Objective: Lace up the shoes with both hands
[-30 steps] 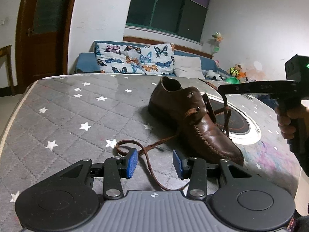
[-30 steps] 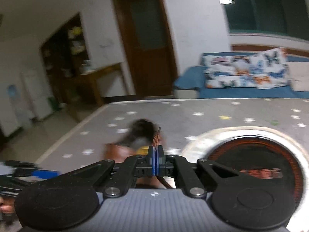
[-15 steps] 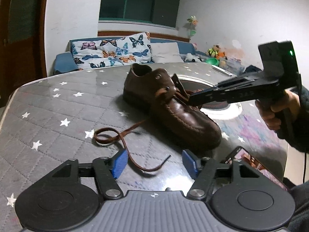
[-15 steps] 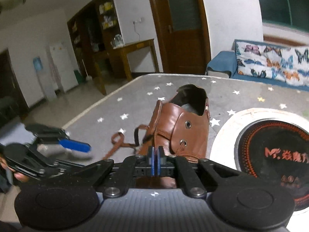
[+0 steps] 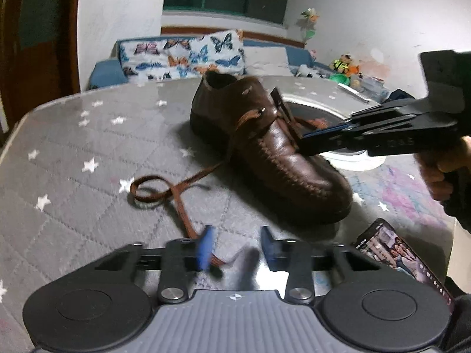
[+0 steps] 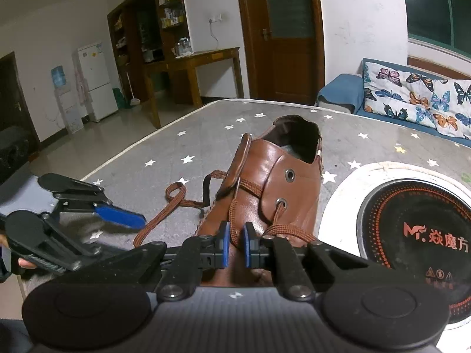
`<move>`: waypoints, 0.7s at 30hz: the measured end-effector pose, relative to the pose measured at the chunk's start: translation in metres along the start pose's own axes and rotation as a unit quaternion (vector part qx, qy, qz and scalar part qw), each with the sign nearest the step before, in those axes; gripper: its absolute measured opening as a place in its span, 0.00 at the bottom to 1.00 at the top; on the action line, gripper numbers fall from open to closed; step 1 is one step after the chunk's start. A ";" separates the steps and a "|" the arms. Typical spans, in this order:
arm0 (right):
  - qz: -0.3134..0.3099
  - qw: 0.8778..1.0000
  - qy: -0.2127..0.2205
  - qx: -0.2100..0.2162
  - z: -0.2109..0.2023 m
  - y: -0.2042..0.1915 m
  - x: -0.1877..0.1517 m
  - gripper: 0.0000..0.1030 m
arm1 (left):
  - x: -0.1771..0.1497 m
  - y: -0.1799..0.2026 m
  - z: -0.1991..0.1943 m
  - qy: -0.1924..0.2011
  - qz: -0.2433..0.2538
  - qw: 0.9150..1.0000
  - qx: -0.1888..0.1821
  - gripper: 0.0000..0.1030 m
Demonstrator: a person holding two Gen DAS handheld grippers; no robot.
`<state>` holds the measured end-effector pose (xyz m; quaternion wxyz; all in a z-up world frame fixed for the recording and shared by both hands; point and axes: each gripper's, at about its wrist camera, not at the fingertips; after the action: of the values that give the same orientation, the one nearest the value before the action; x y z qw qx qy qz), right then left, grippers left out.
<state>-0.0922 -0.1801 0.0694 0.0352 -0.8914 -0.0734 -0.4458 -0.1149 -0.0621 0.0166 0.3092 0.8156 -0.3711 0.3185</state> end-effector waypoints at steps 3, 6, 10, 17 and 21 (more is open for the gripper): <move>-0.001 1.000 0.003 -0.002 -0.002 0.001 -0.001 0.05 | 0.000 -0.001 -0.003 0.006 -0.006 1.000 0.001 0.11; -0.001 1.000 0.007 -0.004 -0.006 0.002 -0.002 0.04 | 0.005 0.000 -0.012 0.027 -0.008 1.000 -0.003 0.09; 0.001 1.000 0.021 -0.006 -0.015 0.004 0.000 0.04 | 0.016 0.002 -0.026 0.055 -0.012 0.998 -0.011 0.09; 0.004 0.998 0.056 -0.008 -0.035 0.005 0.011 0.04 | 0.028 0.009 -0.049 0.074 0.013 0.997 -0.002 0.09; 0.002 0.997 0.075 -0.010 -0.046 0.005 0.017 0.04 | 0.024 0.011 -0.055 0.043 0.054 0.997 0.017 0.09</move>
<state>-0.1174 -0.1890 0.1107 0.0331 -0.8558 -0.0642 -0.5122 -0.1268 -0.0374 0.0709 0.2936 0.7849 -0.3954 0.3761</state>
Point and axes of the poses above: each gripper's, at about its wrist camera, not at the fingertips, and z roughly the way its jaws point, y to its right, x to its top, and after that the axes turned 13 degrees about -x, right-handed
